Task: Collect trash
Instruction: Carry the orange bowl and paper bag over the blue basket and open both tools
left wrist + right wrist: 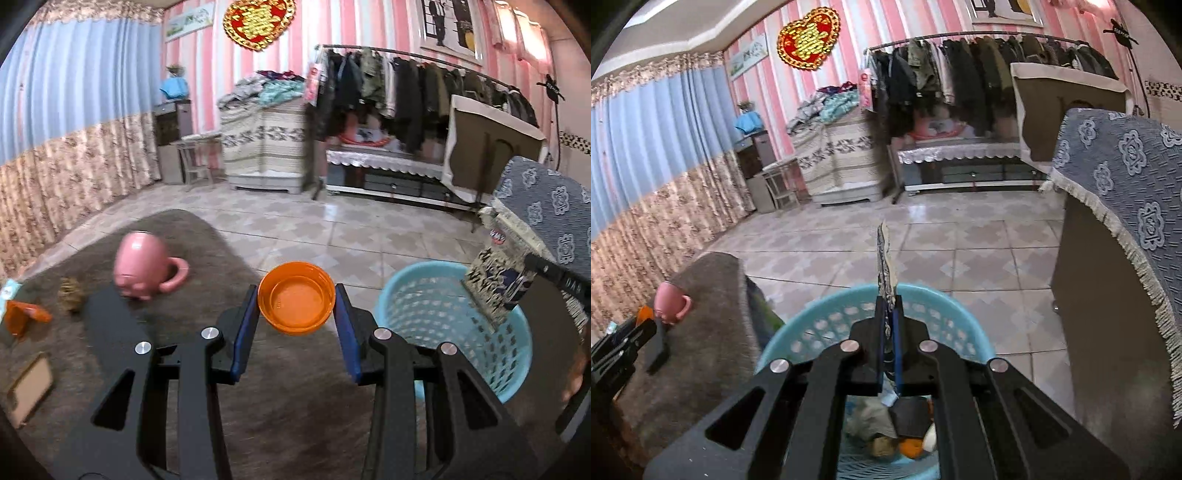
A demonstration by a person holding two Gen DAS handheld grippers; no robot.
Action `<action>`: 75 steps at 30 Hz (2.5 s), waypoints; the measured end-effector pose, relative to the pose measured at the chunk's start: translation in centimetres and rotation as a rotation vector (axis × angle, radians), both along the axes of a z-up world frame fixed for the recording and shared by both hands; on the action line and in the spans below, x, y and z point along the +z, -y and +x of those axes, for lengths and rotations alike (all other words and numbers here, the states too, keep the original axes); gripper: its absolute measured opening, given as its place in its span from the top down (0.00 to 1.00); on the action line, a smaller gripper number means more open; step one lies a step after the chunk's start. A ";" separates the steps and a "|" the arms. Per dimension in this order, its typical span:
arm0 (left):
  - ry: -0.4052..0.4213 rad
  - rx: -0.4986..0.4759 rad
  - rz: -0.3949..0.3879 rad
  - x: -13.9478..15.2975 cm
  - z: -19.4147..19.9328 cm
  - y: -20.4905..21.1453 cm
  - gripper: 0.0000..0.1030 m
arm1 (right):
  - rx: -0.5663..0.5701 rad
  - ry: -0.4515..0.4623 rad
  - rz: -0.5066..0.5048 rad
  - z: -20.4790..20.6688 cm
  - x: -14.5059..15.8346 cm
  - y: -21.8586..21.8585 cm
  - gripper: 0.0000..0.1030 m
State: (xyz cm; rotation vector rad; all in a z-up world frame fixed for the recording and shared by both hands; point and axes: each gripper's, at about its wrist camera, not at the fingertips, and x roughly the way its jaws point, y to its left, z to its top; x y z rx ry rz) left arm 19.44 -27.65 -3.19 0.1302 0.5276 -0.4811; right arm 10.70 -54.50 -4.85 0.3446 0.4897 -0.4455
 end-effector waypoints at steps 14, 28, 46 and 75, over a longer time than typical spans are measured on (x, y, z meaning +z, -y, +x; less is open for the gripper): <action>-0.027 -0.175 -0.012 0.2 -0.3 13.6 0.62 | -0.067 0.005 0.071 -1.2 -1.8 3.7 0.96; -0.087 -0.189 0.075 -3.6 1.1 15.8 0.27 | -0.045 -0.019 0.069 -0.3 -2.0 3.0 0.96; -0.034 0.032 0.017 0.4 3.4 6.4 0.08 | 0.003 -0.084 -0.046 1.9 -1.5 -1.3 0.95; -0.022 0.157 -0.047 2.7 3.4 -1.4 0.05 | -0.005 -0.059 -0.171 2.2 0.2 -4.3 0.05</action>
